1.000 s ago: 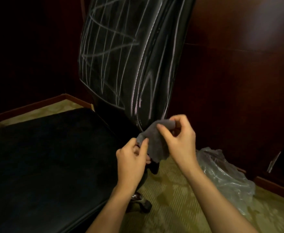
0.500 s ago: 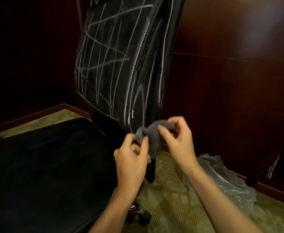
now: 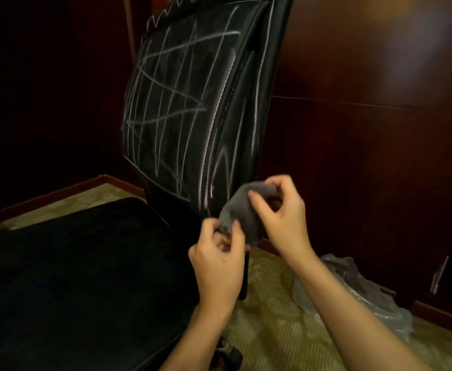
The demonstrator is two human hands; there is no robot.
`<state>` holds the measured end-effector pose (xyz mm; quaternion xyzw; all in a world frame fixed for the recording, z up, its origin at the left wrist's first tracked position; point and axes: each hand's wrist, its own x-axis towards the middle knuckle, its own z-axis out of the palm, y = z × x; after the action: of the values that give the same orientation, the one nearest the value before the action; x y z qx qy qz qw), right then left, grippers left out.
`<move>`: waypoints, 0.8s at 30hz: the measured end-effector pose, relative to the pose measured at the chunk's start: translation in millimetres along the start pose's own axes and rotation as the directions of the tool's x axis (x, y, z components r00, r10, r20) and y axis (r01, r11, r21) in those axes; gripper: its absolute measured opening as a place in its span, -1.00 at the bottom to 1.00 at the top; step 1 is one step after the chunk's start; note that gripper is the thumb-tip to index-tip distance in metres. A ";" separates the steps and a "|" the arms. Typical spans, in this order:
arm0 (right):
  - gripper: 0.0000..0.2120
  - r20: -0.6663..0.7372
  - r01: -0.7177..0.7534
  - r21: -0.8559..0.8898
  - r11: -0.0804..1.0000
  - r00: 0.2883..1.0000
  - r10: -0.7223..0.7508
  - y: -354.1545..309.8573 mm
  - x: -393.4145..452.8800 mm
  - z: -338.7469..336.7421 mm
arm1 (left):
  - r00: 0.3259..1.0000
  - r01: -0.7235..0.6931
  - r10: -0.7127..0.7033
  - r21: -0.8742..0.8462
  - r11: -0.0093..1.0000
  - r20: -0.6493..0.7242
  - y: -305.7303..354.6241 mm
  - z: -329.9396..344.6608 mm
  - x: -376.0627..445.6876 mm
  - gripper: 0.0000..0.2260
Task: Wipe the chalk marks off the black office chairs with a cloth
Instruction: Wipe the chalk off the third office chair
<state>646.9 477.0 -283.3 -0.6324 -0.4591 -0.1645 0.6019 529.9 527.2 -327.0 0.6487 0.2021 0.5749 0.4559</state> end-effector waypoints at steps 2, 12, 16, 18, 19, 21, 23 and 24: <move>-0.80 -0.063 0.001 0.057 0.998 0.998 0.002 -15.2 29.2 -2.2 | 1.000 0.020 -0.022 -0.096 0.995 -0.017 19.7 7.4 19.2 -0.95; -0.78 0.002 -0.101 0.119 0.988 0.995 0.101 13.8 -4.9 2.3 | 0.985 0.140 -0.126 -0.118 0.983 0.118 24.7 11.7 19.5 -0.90; -0.78 0.004 -0.081 0.143 0.986 0.997 0.082 0.9 10.6 -2.7 | 0.990 0.129 -0.122 -0.108 0.986 0.069 24.9 15.8 19.0 -0.92; -0.76 -0.065 -0.047 0.206 0.977 0.996 0.062 -17.9 40.8 -6.4 | 0.997 0.066 -0.061 -0.102 0.993 0.051 40.8 20.4 36.1 -0.90; -0.77 -0.087 -0.028 0.245 0.969 0.995 0.051 -27.1 56.3 -7.9 | 0.998 0.040 -0.035 -0.105 0.994 0.046 51.2 22.8 46.6 -0.88; -0.82 -0.095 -0.018 0.303 0.953 0.994 0.048 -36.5 75.1 -8.2 | 0.999 0.015 -0.011 -0.098 0.995 0.038 67.1 27.9 63.5 -0.85; -0.85 -0.084 -0.031 0.332 0.943 0.995 0.062 -32.2 70.9 -3.8 | 0.999 0.013 -0.010 -0.052 0.999 0.043 63.6 32.8 68.5 -0.86; -0.86 -0.074 -0.051 0.340 0.939 0.994 0.081 -26.0 61.5 -1.6 | 0.998 0.023 -0.023 -0.010 1.000 0.051 54.2 33.9 66.0 -0.87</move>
<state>659.5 495.3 -220.3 -0.5274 -0.4323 -0.0905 0.7258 564.2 539.7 -242.7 0.6583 0.1948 0.5540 0.4709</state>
